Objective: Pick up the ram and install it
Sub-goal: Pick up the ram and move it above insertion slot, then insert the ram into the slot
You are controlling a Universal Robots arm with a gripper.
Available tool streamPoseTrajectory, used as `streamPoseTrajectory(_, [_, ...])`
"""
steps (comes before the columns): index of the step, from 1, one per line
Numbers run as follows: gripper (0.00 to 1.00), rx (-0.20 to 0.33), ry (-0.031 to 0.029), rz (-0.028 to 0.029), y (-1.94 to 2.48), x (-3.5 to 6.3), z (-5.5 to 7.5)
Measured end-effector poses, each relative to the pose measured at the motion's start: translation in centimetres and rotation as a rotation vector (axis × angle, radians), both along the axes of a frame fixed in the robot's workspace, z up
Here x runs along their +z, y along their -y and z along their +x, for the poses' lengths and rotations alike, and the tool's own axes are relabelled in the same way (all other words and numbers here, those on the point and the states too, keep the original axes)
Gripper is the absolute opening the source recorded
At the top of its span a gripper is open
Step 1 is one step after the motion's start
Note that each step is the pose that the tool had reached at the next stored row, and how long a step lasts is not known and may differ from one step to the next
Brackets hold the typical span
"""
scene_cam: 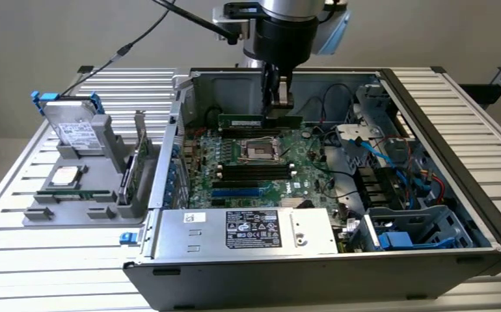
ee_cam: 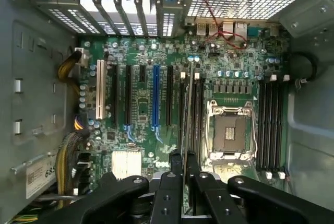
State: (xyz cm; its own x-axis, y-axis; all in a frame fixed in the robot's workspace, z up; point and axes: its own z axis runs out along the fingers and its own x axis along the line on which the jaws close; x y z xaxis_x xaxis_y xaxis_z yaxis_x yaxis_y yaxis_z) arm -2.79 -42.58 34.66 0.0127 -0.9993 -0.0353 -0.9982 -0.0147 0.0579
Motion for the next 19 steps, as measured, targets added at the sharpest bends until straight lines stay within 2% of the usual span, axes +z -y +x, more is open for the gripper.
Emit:
streamPoseTrajectory(4, [0.14, 0.001, 0.0000, -0.0025, -1.52, -0.28, 0.0])
streamPoseTrajectory(9, [0.14, 0.019, 0.0001, -0.0048, -2.67, -0.46, 0.0])
streamPoseTrajectory(14, [0.14, 0.040, 0.0002, -0.0067, -3.38, -0.48, 0.0])
streamPoseTrajectory(19, [0.14, 0.042, 0.0001, -0.0068, -3.38, -0.47, 0.0])
